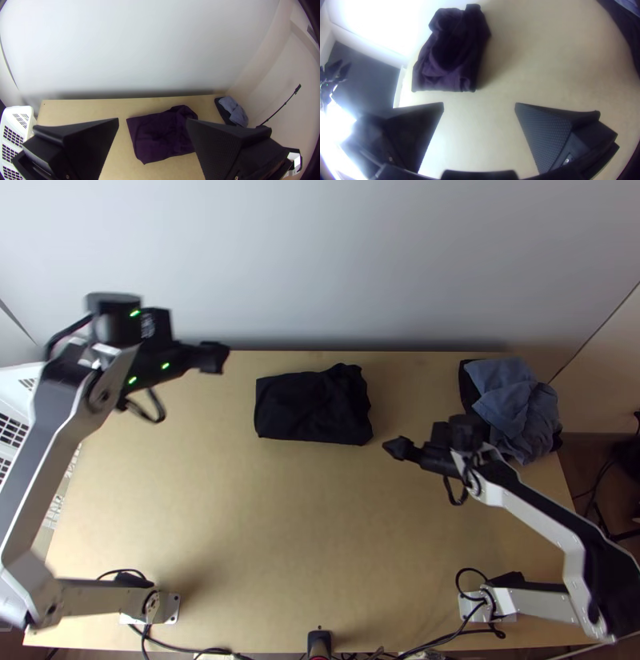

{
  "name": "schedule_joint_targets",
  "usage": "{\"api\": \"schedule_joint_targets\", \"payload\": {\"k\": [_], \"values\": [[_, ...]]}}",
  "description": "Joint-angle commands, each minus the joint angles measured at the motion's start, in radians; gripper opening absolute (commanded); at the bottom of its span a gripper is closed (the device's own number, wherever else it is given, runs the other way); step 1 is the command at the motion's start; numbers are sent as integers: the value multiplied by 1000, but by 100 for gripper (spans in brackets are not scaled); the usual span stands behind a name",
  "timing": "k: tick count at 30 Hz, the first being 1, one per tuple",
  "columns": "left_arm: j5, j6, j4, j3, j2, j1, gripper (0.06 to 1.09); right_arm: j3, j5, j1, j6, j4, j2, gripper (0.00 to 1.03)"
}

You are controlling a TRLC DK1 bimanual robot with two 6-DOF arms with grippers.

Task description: Fold the t-shirt

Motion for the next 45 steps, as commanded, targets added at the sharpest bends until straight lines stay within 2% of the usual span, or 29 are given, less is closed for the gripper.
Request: {"api": "schedule_joint_targets", "payload": {"k": [1, 13, 26, 33, 37, 38, 39, 42, 43, 44, 45], "values": [[-20, 15, 29, -204, -192, 47, 104, 123, -8, 46, 61, 97, 214, 99], [-23, 23, 29, -411, -412, 116, 104, 343, -14, 124, 68, 115, 441, 99], [-23, 26, 55, -529, -510, 186, 104, 582, -13, 138, 91, 112, 612, 99], [-23, 71, 80, -571, -519, 241, 104, 777, -8, 187, 54, -41, 765, 99], [-23, 95, 87, -603, -531, 268, 104, 932, -2, 230, -56, -236, 854, 99], [-23, 97, 89, -611, -534, 271, 104, 958, 0, 236, -61, -248, 869, 92], [-23, 97, 89, -615, -534, 274, 104, 979, 0, 243, -71, -259, 880, 81], [-22, 97, 94, -631, -534, 274, 104, 1033, 0, 256, -104, -277, 906, 30], [-22, 97, 101, -638, -534, 274, 104, 1055, 0, 259, -143, -300, 909, 12], [-22, 97, 107, -643, -534, 274, 104, 1067, 0, 260, -170, -325, 909, 3], [-20, 97, 109, -644, -534, 274, 104, 1067, 0, 260, -183, -357, 898, 3]]}}
